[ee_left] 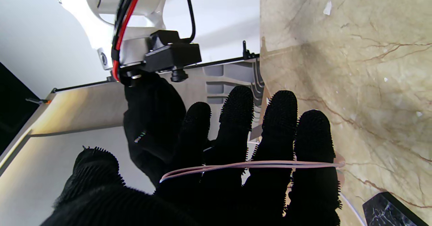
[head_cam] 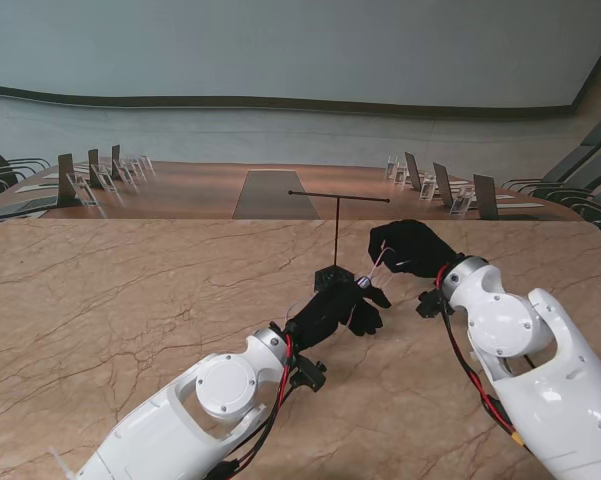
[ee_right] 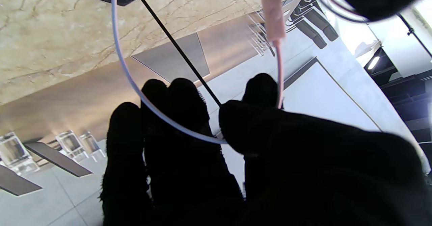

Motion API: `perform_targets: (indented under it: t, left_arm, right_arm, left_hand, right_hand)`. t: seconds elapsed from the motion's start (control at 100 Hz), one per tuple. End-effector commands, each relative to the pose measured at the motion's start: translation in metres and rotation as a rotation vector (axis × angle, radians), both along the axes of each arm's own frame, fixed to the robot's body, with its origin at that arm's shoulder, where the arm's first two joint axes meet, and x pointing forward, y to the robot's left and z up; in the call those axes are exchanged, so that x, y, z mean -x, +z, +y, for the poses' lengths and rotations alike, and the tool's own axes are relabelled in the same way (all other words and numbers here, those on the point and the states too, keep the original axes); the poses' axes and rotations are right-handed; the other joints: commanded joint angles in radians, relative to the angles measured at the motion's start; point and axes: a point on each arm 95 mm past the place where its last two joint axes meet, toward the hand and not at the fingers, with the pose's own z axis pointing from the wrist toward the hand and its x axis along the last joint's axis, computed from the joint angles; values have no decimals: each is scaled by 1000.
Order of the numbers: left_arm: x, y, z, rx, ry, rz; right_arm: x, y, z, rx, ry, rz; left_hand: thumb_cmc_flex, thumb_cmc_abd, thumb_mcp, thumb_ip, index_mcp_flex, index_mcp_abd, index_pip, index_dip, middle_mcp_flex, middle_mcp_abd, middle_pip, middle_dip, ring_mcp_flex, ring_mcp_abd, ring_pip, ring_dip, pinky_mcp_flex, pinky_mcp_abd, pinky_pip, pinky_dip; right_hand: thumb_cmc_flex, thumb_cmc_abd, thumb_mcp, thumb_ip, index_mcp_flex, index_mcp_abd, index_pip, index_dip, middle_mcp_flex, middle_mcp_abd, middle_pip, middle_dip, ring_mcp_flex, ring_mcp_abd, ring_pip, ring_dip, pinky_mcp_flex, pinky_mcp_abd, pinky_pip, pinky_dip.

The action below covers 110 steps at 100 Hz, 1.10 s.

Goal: Take the wired earphone off the rack, coil the cable and place them on the table

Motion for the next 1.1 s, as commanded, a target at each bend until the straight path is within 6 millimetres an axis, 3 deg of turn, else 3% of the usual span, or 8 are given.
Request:
perform_targets:
  t: [0.0,0.26,0.67,0.86,1.09]
  left_arm:
    - [-1,-3,0,-5,-3,14]
    - [-9,1,1,-4,3,1]
    - [-15,14,3,-6,22,-40]
    - [-16,15,5,-12,34,-48]
    - [-19,17,7,-9,49,-54]
  right_arm:
    - [5,11,4,-2,26,-26]
    - [16,31,5,42,91,-74]
    - [36,49,3,130,167,-94]
    - [46,57,6,143,183,-95]
    - [58,62,15,156,212,-90]
  left_hand:
    - [-48,-7,-12,9,16,2,-48,-26,-37,16,-33,-17,-36,15,-23,1,-24,3,-10,7]
    - [-87,-5,-8,11,16,-5,-142,-66,-79,18,-80,-53,-98,9,-54,-9,-78,-28,-48,-8]
    - [-81,-1,-6,12,-13,-14,-165,-73,-88,12,-62,-44,-101,6,-32,6,-79,-35,-24,5]
    - [-96,-5,-12,12,-39,-20,-182,-81,-108,11,-70,-48,-123,4,-42,2,-91,-45,-31,2]
    - [-135,-6,-14,14,-83,-34,-223,-101,-173,7,-114,-71,-190,-18,-84,-15,-142,-91,-80,-21]
  right_hand:
    - [-46,-79,23,-90,44,56,48,10,30,126,-8,4,48,19,17,0,2,-4,33,-22]
    - [-67,-109,57,-108,59,49,41,18,75,131,1,36,105,36,33,8,45,33,59,-15]
    - [-91,9,-77,-77,-70,-53,68,10,140,114,198,248,254,36,233,89,178,57,245,94]
    - [-101,-36,-38,-82,-42,-25,65,-34,245,118,233,296,377,65,294,99,296,124,307,128]
    - [-108,-74,-3,-102,-24,36,55,-116,292,118,171,296,417,95,258,75,336,183,283,127]
